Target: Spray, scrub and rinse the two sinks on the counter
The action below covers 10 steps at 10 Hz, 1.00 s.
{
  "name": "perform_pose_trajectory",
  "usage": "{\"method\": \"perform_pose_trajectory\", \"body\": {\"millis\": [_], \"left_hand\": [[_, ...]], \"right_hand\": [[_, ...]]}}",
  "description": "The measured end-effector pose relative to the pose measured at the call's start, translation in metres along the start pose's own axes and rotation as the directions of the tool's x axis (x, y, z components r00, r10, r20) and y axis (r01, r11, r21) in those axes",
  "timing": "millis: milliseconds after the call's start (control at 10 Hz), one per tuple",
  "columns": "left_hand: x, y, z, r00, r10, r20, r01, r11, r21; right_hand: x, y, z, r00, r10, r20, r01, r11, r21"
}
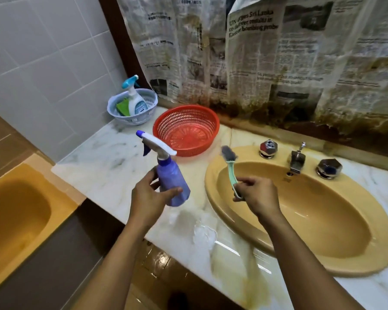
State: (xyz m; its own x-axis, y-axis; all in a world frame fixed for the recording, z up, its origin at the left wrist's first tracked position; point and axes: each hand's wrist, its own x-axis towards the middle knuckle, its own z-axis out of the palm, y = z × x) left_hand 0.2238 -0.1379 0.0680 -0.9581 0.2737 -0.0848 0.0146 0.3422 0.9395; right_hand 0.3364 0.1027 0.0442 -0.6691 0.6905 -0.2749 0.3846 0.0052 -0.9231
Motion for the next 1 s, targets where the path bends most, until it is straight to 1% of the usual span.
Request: {"method": "perform_pose_trajectory", "body": {"millis": [100,300,400,500,600,700,800,900,1000], "left_hand": [[0.068,0.007,-0.011,0.998,0.052,0.022,-0.052,0.999,0.000],[0.212,0.015,-0.018,0.972,0.155,0.176,-0.169,0.984,0.064],[0.272,0.012,-0.011,0.954,0.170,0.249,-0.196,0.977,0.084],[0.314,0.006,0.002,0.947,0.148,0.287,-0.181,0.979,0.093],[0.335,-0.001,0.017,0.952,0.107,0.285,-0.151,0.979,0.135],[0.347,-0.018,0.028,0.941,0.099,0.322,-0.166,0.968,0.190],[0.347,-0.024,0.033,0.926,0.081,0.369,-0.184,0.950,0.254],[0.344,-0.022,0.032,0.916,0.092,0.391,-0.224,0.925,0.306],[0.330,-0.021,0.019,0.946,0.135,0.295,-0.246,0.891,0.381]], "right_hand": [[0.040,-0.030,0.043,1.000,-0.017,-0.022,0.016,0.998,-0.058],[0.127,-0.083,0.116,0.996,0.024,-0.080,-0.035,0.990,-0.139],[0.171,-0.095,0.140,0.985,0.069,-0.155,-0.095,0.982,-0.165],[0.215,-0.094,0.158,0.963,0.116,-0.243,-0.167,0.965,-0.201],[0.252,-0.086,0.174,0.935,0.194,-0.297,-0.251,0.954,-0.164],[0.263,-0.092,0.184,0.929,0.135,-0.343,-0.234,0.936,-0.264],[0.260,-0.099,0.186,0.931,0.107,-0.349,-0.226,0.920,-0.321],[0.245,-0.101,0.182,0.961,0.092,-0.260,-0.180,0.924,-0.338],[0.219,-0.098,0.169,0.975,0.064,-0.215,-0.122,0.955,-0.270]]}}
